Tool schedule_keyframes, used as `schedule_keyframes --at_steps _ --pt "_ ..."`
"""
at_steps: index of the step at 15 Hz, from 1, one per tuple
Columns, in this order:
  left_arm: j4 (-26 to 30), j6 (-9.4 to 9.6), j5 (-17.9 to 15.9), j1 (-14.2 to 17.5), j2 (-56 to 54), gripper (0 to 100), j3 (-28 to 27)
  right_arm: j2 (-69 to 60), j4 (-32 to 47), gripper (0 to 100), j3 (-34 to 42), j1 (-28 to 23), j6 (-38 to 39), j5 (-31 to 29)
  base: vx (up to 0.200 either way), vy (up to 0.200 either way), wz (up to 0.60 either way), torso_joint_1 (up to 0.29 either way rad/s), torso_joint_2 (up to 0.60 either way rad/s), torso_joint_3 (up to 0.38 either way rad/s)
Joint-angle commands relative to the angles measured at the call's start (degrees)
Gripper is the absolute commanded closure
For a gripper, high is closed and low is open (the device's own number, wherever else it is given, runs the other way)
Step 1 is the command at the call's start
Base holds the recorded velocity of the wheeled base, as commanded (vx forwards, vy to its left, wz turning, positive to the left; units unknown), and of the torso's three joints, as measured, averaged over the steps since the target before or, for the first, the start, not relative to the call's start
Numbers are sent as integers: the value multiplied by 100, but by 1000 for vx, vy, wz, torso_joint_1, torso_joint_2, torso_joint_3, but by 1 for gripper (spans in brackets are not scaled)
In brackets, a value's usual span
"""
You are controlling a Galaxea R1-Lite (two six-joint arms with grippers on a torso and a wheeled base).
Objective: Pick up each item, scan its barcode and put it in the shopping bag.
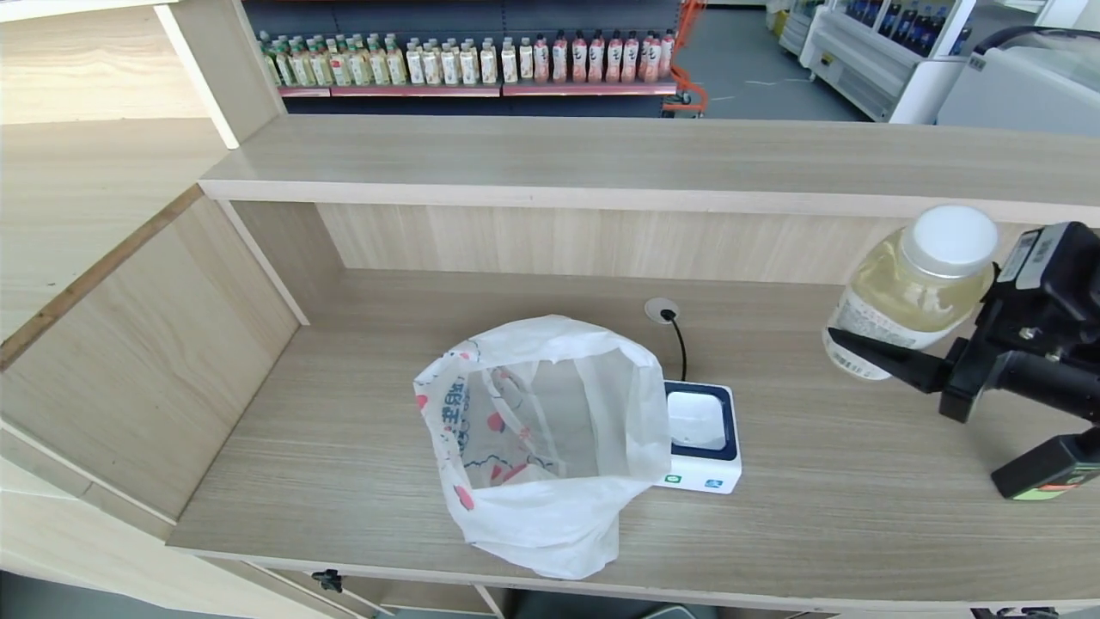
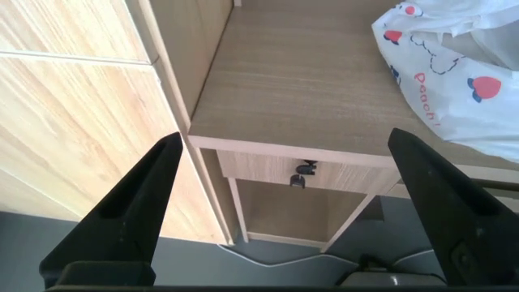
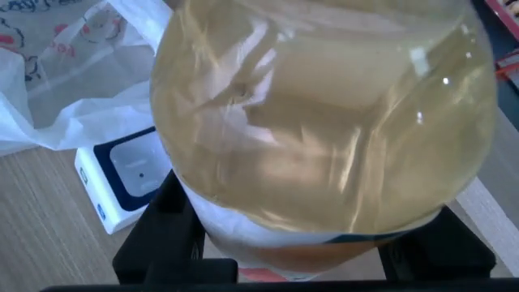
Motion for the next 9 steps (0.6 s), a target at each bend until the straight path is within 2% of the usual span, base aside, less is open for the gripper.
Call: schedule_keyframes --at_steps 1,4,9 --pt "-1 5 1 4 -2 0 0 812 -660 100 -48 49 -120 346 0 0 0 0 0 0" --pt "-1 5 1 4 -2 0 0 1357 -1188 100 -4 32 -620 1067 0 0 0 0 0 0" --pt "-1 5 1 4 -2 0 0 1788 -1258 100 58 5 -1209 1418 0 0 0 0 0 0"
